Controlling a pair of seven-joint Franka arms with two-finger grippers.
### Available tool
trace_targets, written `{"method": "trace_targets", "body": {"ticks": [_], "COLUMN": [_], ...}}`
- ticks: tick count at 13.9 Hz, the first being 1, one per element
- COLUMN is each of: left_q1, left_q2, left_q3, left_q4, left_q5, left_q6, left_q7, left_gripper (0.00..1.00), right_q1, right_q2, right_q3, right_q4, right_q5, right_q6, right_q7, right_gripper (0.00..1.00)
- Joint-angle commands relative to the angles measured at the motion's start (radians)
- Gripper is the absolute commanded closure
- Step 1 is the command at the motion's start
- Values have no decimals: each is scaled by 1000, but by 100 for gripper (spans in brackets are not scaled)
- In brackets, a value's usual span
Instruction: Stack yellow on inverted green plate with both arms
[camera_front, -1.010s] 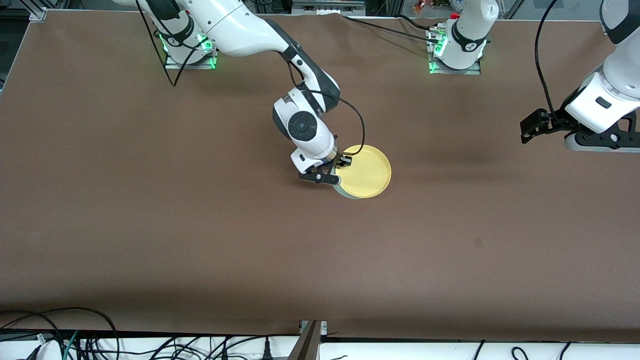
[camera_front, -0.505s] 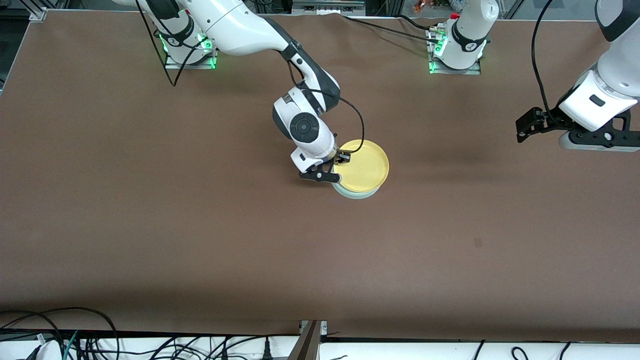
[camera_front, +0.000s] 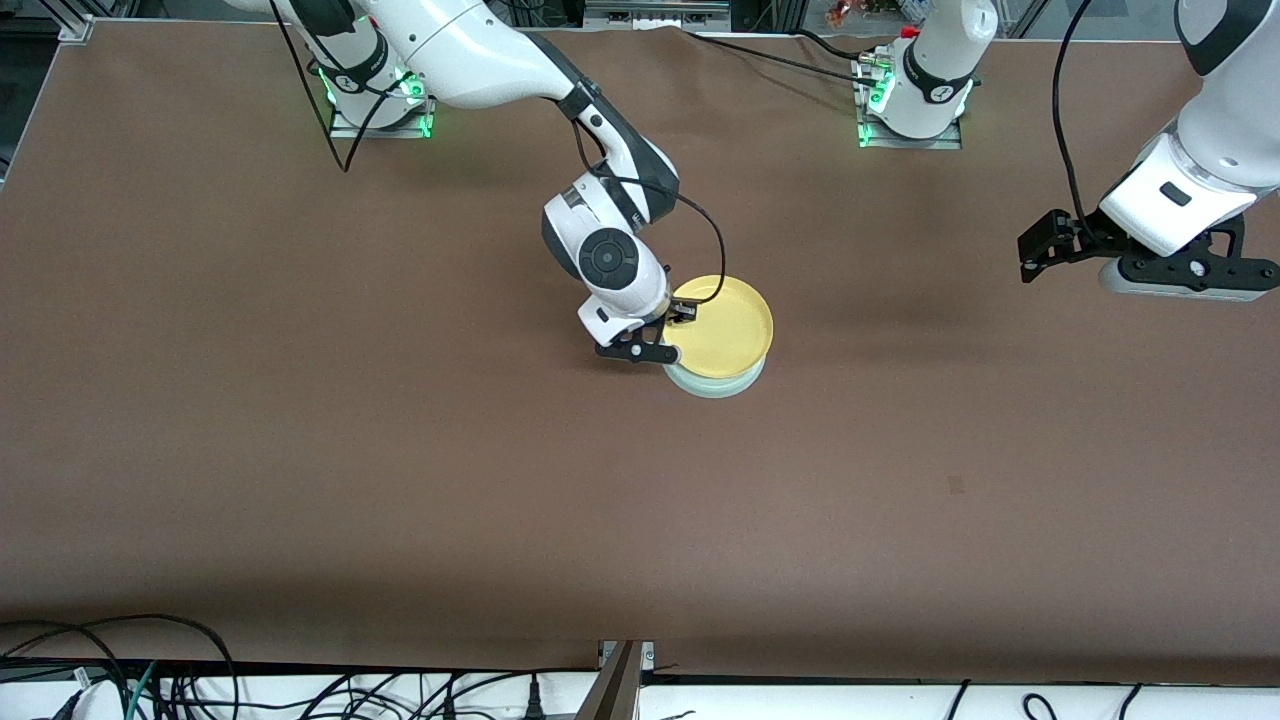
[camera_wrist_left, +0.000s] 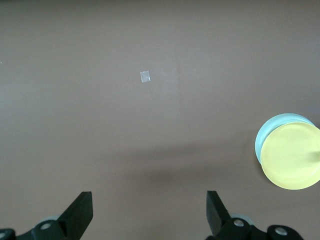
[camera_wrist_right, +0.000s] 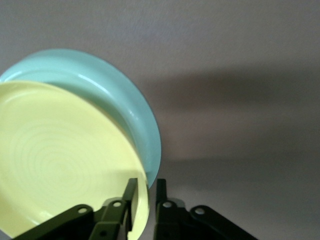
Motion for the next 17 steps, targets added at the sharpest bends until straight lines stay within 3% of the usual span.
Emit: {"method": "trace_targets", "body": {"ticks": [1, 8, 12, 15, 17], "left_q1": [1, 1, 1, 1, 1], "left_q2": [-1, -3, -3, -3, -3], "left_q3": [-2, -4, -4, -4, -4], "left_q4": [17, 17, 17, 17, 17], "left_q5": [-15, -15, -15, -15, -15], "left_q6": [-15, -15, -17, -15, -15], "left_q7": [4, 8, 5, 7, 5], "left_gripper": [0, 0, 0, 0, 0], "right_q1": [1, -5, -31, -159, -257], "right_q2": [-70, -170, -205, -262, -315], "right_q3": [-92, -410, -578, -576, -533], "right_q4": [-2, -2, 0, -3, -3], "right_q5": [1, -36, -11, -11, -33], "right_q6": [-51, -217, -408, -482, -557], "right_q7": [-19, -274, -609, -722, -708], "right_gripper": [0, 0, 0, 0, 0]}}
